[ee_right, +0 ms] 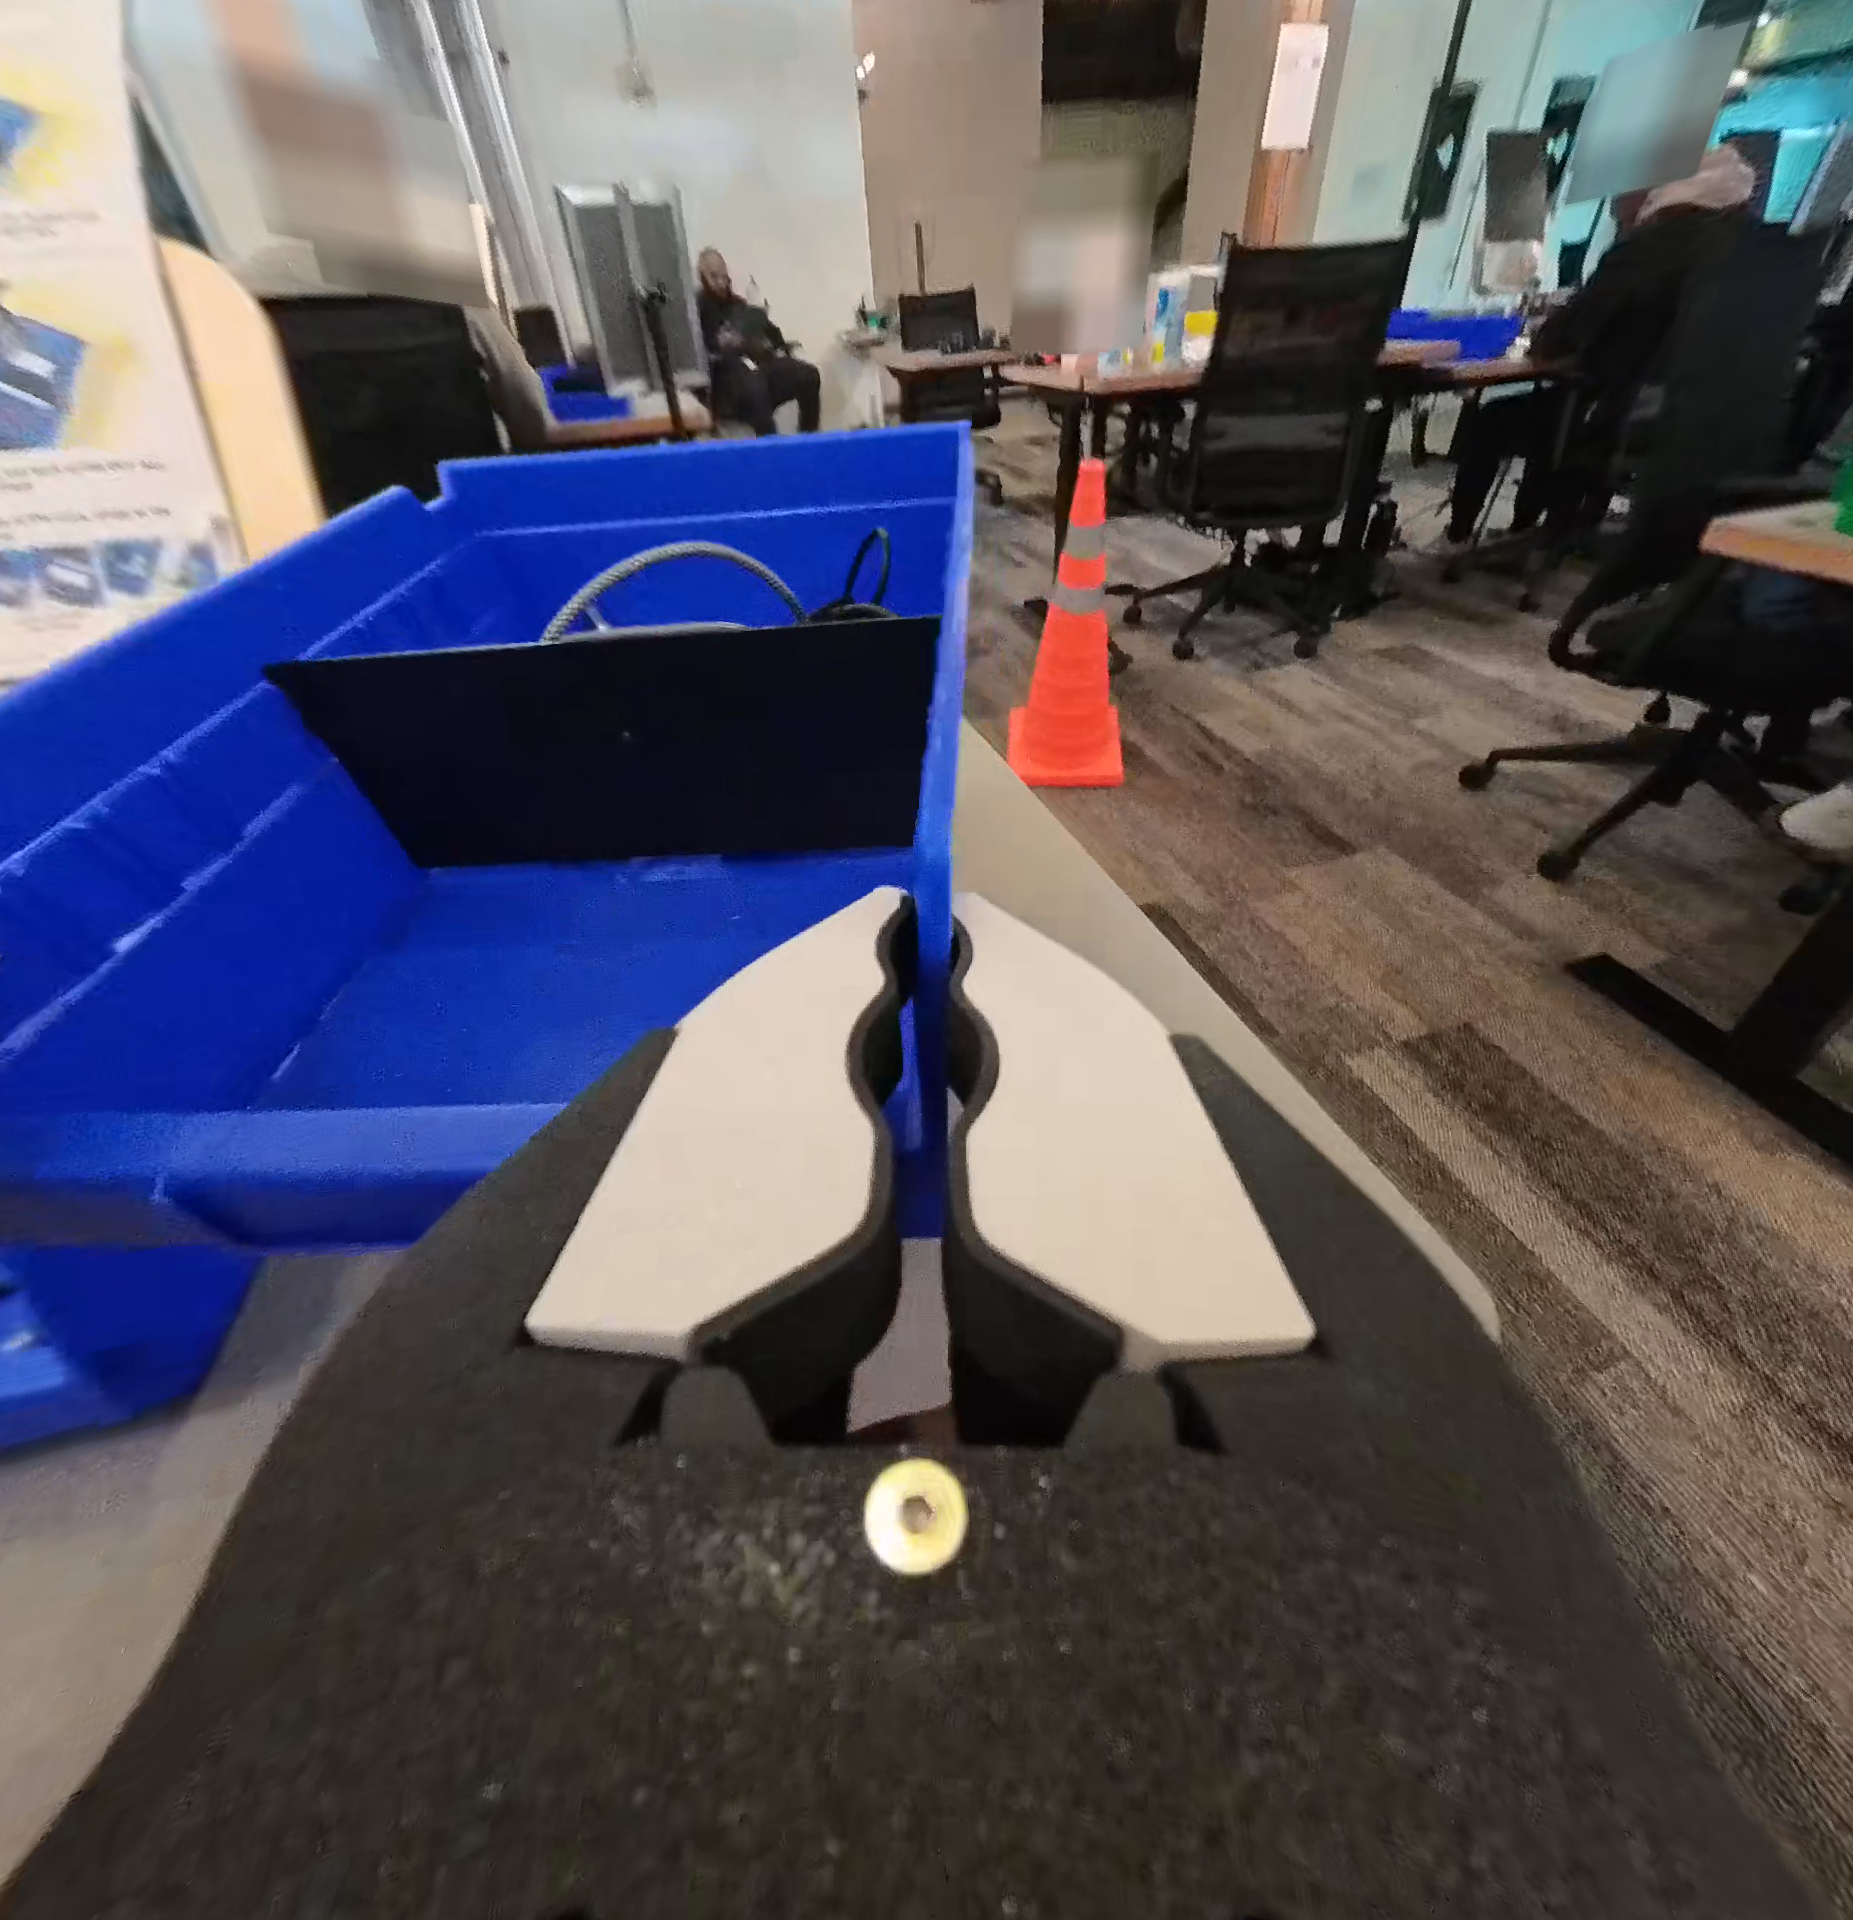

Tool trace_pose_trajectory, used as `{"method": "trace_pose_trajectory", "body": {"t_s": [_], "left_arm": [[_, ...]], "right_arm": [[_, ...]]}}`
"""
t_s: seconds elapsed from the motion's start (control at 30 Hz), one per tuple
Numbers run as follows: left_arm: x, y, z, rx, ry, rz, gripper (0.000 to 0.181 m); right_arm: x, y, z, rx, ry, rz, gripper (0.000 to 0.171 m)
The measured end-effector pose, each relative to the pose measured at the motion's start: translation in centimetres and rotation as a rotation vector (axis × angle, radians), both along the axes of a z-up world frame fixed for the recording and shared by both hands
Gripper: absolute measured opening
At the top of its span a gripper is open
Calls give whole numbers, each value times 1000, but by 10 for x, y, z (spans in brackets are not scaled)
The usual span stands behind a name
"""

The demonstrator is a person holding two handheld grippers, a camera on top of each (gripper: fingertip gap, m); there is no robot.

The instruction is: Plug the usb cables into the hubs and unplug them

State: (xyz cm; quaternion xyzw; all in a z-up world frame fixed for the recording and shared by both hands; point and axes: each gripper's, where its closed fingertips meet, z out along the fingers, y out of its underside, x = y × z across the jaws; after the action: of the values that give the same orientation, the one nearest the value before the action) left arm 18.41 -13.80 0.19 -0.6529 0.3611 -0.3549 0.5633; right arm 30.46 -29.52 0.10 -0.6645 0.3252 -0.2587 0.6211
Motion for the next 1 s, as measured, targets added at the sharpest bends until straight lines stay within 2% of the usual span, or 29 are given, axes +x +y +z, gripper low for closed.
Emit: {"method": "trace_pose_trajectory", "body": {"t_s": [0.17, 0.3, 0.47, 0.6, 0.7, 0.8, 1.0], "left_arm": [[-87, 76, 61, 109, -42, 143, 4], [-186, 152, 70, 188, 0, 280, 5], [-315, 240, 34, 138, 95, 391, 4], [-402, 289, -14, 73, 191, 432, 4], [-444, 314, -53, 9, 238, 436, 4], [-465, 330, -81, -20, 254, 425, 4], [-483, 360, -105, -39, 247, 429, 4]], "right_arm": [[-61, 89, 62, 110, -72, 161, 2], [-136, 191, 68, 202, -19, 324, 3], [-254, 303, 33, 168, 74, 483, 4], [-341, 365, -13, 79, 156, 568, 4], [-386, 391, -52, -4, 164, 585, 4], [-411, 407, -82, -54, 170, 582, 4], [-438, 422, -105, -95, 179, 623, 6]]}}
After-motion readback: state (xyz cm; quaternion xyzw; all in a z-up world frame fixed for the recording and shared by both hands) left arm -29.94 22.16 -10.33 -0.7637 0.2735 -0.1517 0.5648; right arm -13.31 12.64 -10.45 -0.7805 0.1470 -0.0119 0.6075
